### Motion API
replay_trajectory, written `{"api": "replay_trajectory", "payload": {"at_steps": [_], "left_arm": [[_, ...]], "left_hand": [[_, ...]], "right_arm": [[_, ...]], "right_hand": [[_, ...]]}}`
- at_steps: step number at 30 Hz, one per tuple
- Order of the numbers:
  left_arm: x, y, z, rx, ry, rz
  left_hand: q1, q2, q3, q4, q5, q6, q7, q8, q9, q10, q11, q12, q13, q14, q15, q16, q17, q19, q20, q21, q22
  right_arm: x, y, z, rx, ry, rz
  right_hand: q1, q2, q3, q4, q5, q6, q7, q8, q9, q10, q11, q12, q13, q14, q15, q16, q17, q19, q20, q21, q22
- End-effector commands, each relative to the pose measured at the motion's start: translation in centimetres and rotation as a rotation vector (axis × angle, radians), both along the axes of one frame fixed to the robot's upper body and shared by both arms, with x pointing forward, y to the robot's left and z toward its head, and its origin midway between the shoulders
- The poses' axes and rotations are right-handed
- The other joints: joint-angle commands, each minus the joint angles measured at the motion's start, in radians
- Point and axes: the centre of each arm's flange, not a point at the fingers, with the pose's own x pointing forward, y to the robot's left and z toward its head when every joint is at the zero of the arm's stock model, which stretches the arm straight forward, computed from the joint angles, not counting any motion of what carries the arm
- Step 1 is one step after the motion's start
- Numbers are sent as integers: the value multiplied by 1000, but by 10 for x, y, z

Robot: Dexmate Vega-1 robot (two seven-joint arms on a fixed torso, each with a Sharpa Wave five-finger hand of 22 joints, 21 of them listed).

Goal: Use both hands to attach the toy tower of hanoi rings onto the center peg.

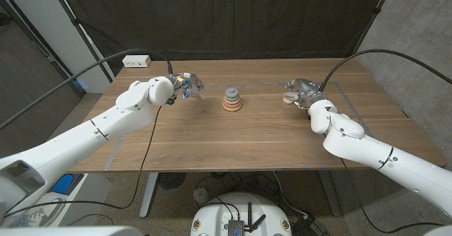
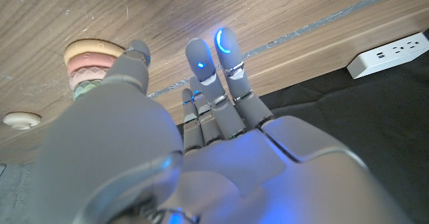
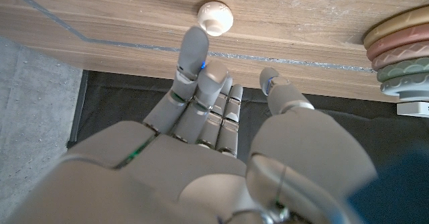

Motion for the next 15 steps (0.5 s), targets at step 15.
{"api": "replay_trajectory", "payload": {"at_steps": [15], "left_arm": [[-11, 26, -32, -108, -171, 56]], "left_hand": [[6, 15, 8, -3, 8, 31, -9, 9, 2, 31, -11, 13, 4, 16, -63, 17, 8, 20, -138, 13, 11]], "right_arm": [[-3, -1, -3, 13, -4, -5]], "right_hand": [[-9, 0, 12, -1, 6, 5, 3, -2, -2, 6, -2, -3, 1, 7, -23, 10, 1, 9, -60, 6, 3]]}}
